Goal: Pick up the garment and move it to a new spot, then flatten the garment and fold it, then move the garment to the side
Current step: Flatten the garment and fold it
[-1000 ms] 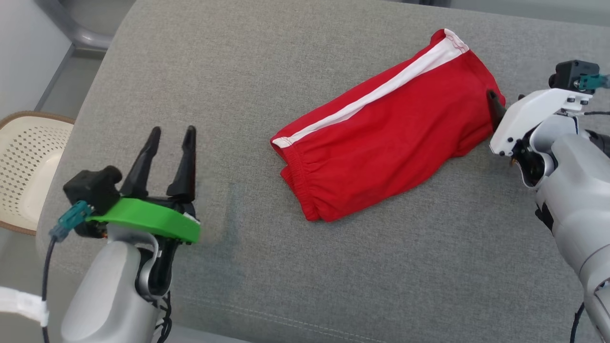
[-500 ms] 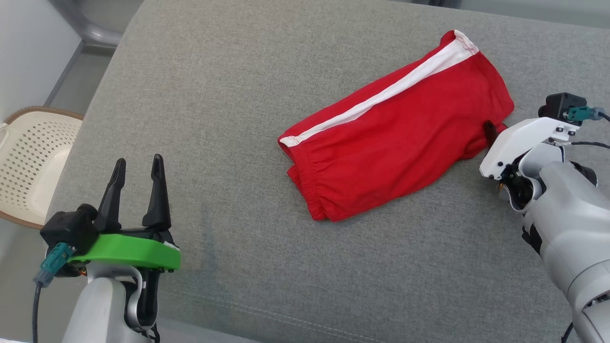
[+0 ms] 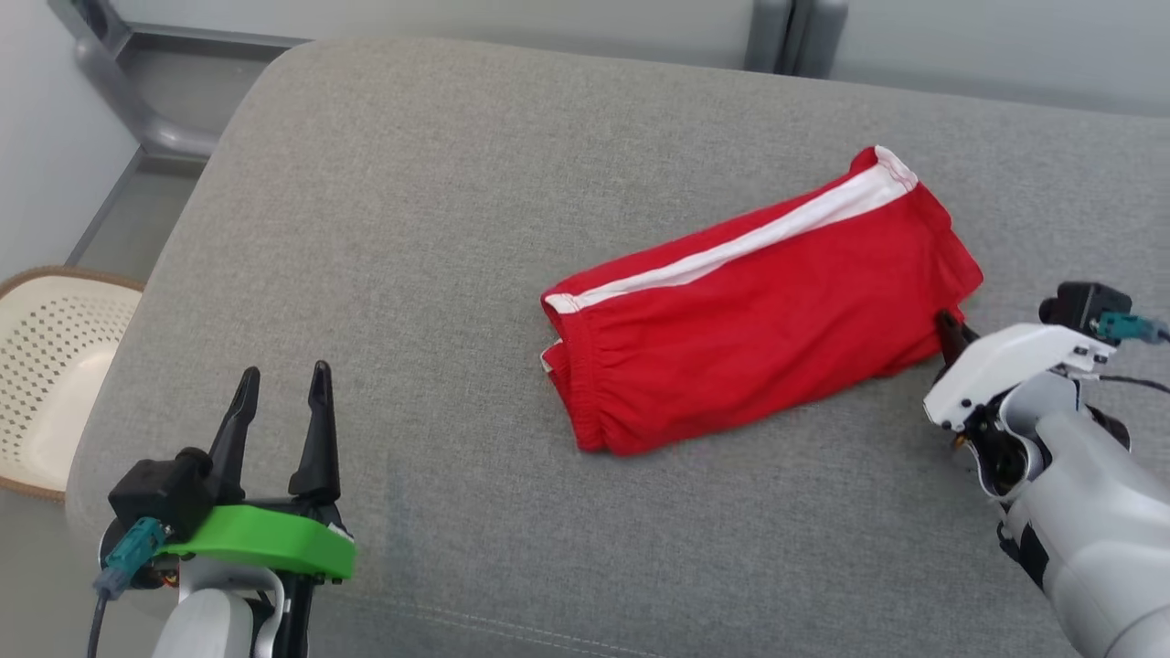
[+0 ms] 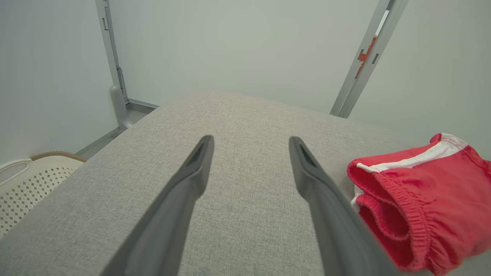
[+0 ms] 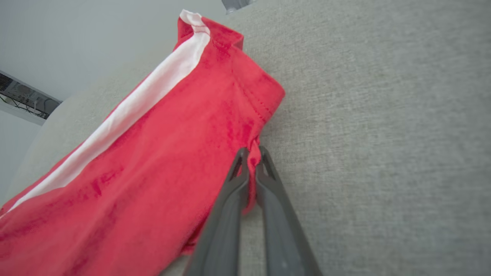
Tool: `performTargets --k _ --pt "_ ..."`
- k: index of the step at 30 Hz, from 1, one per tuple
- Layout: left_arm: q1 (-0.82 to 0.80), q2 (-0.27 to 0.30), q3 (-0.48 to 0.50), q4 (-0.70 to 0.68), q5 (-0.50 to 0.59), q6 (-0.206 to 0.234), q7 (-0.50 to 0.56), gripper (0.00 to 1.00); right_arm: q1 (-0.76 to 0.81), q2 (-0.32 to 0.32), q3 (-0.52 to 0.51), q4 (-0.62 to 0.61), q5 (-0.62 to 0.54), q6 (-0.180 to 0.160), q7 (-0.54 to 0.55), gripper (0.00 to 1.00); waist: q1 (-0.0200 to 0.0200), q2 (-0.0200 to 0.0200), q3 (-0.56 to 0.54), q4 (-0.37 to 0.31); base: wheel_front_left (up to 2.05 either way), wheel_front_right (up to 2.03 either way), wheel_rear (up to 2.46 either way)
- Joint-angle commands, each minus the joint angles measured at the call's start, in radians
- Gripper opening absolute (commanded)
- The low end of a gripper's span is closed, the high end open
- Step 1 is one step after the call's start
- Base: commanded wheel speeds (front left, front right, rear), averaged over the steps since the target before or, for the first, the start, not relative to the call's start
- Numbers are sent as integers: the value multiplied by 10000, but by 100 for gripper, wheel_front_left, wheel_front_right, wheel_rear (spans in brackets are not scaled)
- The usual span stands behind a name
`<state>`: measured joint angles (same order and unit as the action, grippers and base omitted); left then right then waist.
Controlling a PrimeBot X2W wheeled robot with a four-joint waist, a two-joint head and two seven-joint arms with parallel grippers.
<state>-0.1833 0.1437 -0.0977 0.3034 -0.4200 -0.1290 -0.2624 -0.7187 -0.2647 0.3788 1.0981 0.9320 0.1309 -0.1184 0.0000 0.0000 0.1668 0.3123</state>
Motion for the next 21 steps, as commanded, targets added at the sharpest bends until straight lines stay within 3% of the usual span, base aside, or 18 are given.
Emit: performTargets --k 1,13,21 --pt "266 97 41 8 102 -38 -26 100 425 -142 8 -199 205 -7 -78 0 0 0 -556 -508 0 0 0" --pt "1266 -23 129 -112 345 -38 -26 100 3499 -1019 -181 -1816 1661 -9 -619 0 0 0 -1589 -1463 0 0 0" --pt "1417 64 91 -148 430 -38 -26 100 4002 -1268 -458 -1872 1998 -7 -898 0 0 0 -1679 -1631 0 0 0"
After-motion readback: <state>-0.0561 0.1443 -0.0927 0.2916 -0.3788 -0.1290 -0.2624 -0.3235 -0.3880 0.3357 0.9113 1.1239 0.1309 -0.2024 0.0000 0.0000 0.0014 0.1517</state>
